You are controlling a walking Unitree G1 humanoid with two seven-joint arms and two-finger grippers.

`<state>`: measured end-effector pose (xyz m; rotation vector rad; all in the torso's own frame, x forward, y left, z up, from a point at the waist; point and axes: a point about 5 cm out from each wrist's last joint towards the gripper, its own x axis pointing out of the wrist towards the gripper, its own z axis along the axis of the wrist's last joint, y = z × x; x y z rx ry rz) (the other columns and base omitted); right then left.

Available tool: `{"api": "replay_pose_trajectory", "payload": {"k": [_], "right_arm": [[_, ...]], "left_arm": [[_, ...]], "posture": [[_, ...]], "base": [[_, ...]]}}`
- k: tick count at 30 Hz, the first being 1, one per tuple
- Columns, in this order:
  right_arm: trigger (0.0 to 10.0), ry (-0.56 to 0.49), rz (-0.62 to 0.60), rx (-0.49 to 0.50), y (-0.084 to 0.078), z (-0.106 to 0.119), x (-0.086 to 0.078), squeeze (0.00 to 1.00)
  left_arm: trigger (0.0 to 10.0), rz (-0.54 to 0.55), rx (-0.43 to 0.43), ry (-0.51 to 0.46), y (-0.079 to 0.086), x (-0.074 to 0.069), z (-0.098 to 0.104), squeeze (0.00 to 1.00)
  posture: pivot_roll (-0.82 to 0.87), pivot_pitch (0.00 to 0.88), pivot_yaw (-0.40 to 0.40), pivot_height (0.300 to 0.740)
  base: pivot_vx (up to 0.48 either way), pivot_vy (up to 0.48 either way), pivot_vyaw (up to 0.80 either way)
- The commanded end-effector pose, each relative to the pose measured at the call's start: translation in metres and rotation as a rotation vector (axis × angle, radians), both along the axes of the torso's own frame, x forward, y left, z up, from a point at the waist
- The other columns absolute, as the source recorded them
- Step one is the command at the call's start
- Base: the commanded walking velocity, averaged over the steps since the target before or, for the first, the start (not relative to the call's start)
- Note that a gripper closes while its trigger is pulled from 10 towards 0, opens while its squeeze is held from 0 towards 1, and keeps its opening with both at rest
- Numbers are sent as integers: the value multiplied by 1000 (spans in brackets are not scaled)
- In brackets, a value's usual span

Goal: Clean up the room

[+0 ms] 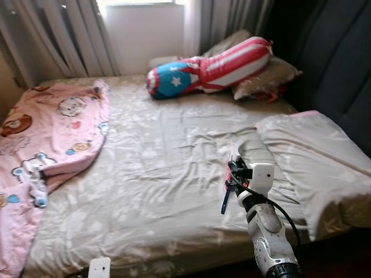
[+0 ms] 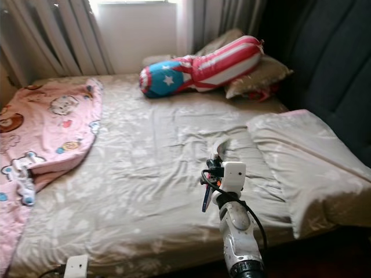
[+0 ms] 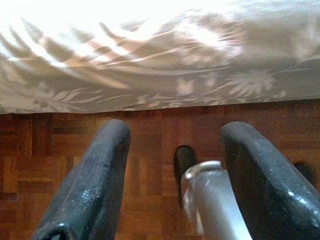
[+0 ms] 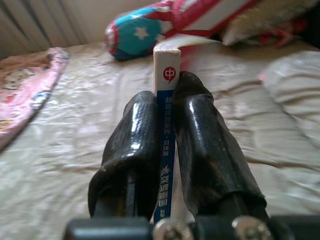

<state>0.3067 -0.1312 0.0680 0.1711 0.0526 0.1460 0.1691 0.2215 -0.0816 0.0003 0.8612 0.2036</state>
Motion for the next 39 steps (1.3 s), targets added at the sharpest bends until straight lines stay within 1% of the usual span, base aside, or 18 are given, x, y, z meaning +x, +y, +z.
{"api": "replay_pose_trajectory", "payload": {"k": [1,7,10,15,24,39], "right_arm": [[10000,-68,-15,1,-4,14,4,0],[10000,-69,-14,-1,-5,14,5,0],[10000,-64,-32,-5,-10,13,5,0],[10000,-63,-40,-10,-14,14,6,0],[10000,-70,-34,-19,-13,15,5,0],[10000,-66,-38,-13,-13,14,5,0]], "left_arm": [[10000,-3,-18,21,-8,-4,-4,0],[10000,5,-31,-3,-10,0,-2,0],[10000,9,-41,-18,-11,2,-1,0],[10000,9,-40,-13,-11,2,-1,0],[10000,9,-39,-12,-12,3,-1,0],[10000,7,-40,-20,-13,6,0,0]], "posture": [[-113,0,5,740],[-113,0,4,740],[-113,0,4,740],[-115,0,5,740],[-115,0,5,740],[-113,0,4,740]], "base": [[0,0,0],[0,0,0],[0,0,0],[0,0,0],[0,0,0],[271,0,0]]}}
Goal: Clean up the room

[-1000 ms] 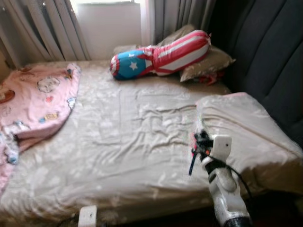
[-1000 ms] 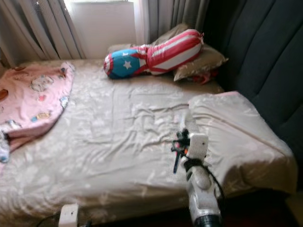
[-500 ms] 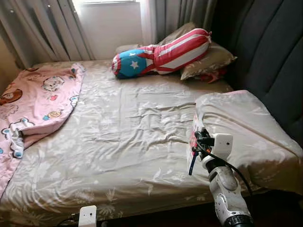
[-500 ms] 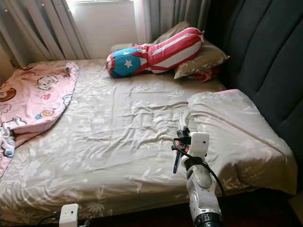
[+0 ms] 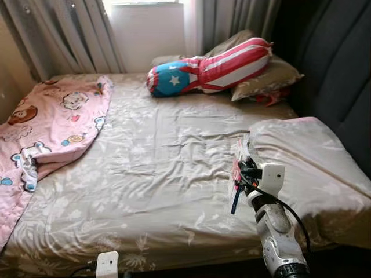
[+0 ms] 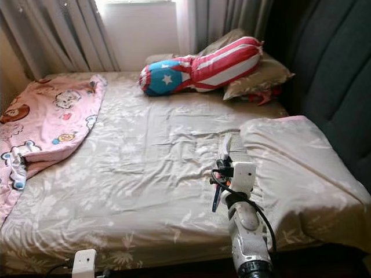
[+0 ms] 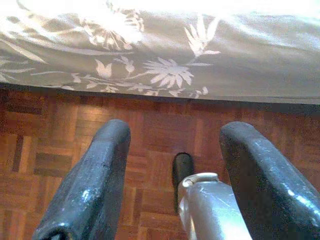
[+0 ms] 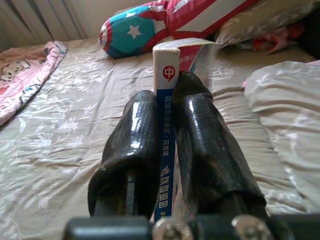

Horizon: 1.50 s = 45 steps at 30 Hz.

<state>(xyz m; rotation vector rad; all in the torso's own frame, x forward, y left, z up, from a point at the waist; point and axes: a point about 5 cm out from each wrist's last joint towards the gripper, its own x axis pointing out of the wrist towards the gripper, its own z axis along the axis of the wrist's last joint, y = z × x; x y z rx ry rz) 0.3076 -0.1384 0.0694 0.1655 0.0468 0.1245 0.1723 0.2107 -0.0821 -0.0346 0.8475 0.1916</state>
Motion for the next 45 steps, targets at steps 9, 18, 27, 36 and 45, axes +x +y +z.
{"api": "replay_pose_trajectory", "payload": {"k": [9,18,27,36,45], "right_arm": [[10000,-56,-14,-11,-6,12,4,0],[10000,-59,4,-27,-5,11,3,0],[10000,-65,20,-38,-3,11,2,0],[10000,-51,-9,-27,-7,9,2,0],[10000,-49,-55,-32,-12,8,3,0]], "left_arm": [[10000,5,-3,-6,-2,3,1,0],[10000,5,-4,-12,-3,4,1,0],[10000,1,-1,-9,-2,4,1,0],[10000,6,-4,-9,-1,2,1,0],[10000,-13,-3,-6,-2,1,0,0]], "posture": [[-113,0,3,740],[-118,4,5,740],[-117,6,6,740],[-115,8,8,740],[-121,0,14,740]], "base": [[289,0,0],[31,0,0],[0,0,686],[0,0,0],[117,0,0]]}}
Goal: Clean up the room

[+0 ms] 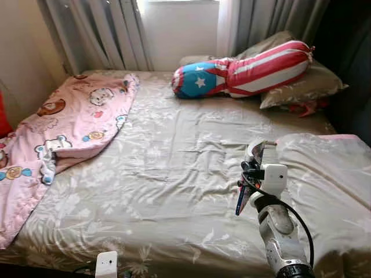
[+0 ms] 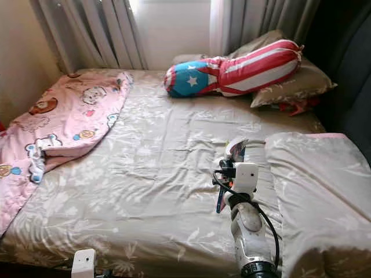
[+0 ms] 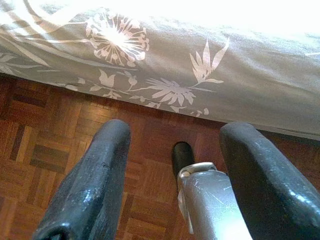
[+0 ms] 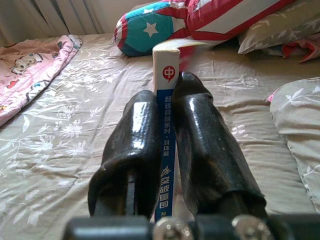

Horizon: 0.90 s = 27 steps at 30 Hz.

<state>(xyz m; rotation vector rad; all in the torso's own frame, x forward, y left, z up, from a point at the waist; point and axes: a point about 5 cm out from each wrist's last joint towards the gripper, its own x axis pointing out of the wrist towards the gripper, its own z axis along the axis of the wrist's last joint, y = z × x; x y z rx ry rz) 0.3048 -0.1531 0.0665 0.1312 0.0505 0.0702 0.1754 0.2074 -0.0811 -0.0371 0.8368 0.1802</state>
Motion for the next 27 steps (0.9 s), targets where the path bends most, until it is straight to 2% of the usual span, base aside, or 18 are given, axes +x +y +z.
{"api": "replay_pose_trajectory", "payload": {"k": [1,7,11,16,24,27], "right_arm": [[10000,-55,-7,2,2,11,6,0],[10000,-28,-27,-2,0,9,8,0],[10000,-30,-19,-10,1,9,9,0],[10000,-44,-16,-9,3,10,8,0],[10000,-43,13,-16,7,10,8,0],[10000,-44,18,-15,6,9,7,0]], "left_arm": [[10000,-3,3,6,2,-2,-1,0],[10000,-4,4,11,2,-4,-1,0],[10000,-6,4,12,2,-5,-2,0],[10000,-14,10,18,2,-6,-3,0],[10000,-18,15,9,3,-7,-2,0],[10000,38,-11,-32,7,-4,1,0]], "posture": [[-121,0,14,740],[-121,0,15,740],[-124,0,17,740],[-125,0,18,740],[-121,0,12,740],[-118,2,12,740]], "base": [[277,0,0],[276,0,0],[274,0,-788],[272,0,0],[0,0,0],[0,0,0]]}}
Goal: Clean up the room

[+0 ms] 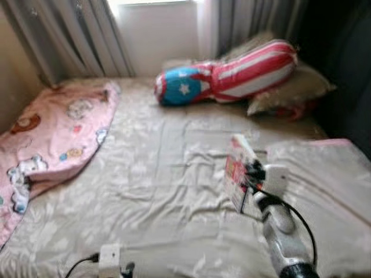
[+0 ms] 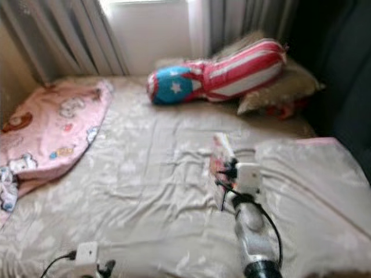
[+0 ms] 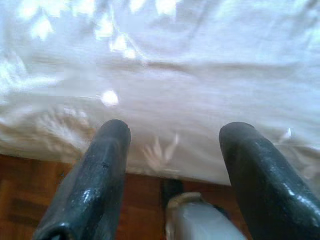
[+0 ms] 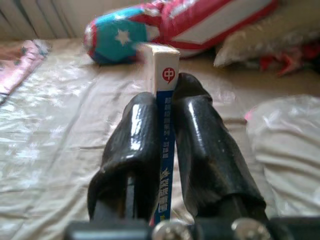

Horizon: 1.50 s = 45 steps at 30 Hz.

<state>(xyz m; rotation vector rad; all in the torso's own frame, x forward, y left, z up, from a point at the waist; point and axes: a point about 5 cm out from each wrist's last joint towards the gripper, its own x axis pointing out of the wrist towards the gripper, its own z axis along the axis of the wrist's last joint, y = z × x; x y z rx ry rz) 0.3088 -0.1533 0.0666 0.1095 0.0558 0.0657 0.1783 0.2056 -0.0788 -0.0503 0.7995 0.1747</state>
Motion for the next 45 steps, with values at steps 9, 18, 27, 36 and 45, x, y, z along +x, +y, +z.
{"api": "replay_pose_trajectory", "payload": {"k": [9,18,27,36,45], "right_arm": [[10000,-55,56,-4,8,9,0,0],[10000,-85,91,-30,7,14,0,0],[10000,-121,43,-37,5,20,0,0],[10000,-95,-40,-42,-6,20,2,0],[10000,-62,-88,-25,-7,15,0,0]], "left_arm": [[10000,57,14,-194,22,19,21,0],[10000,12,23,-555,20,62,69,0],[10000,-58,-20,-659,1,83,89,0],[10000,-118,-1,-734,-1,89,106,0],[10000,-94,-15,-721,-4,81,104,0]], "posture": [[-119,20,16,740],[-106,43,3,740],[-125,57,10,740],[-117,57,9,695],[-115,56,9,687]], "base": [[0,0,0],[0,0,0],[0,0,0],[0,0,0],[0,0,0]]}}
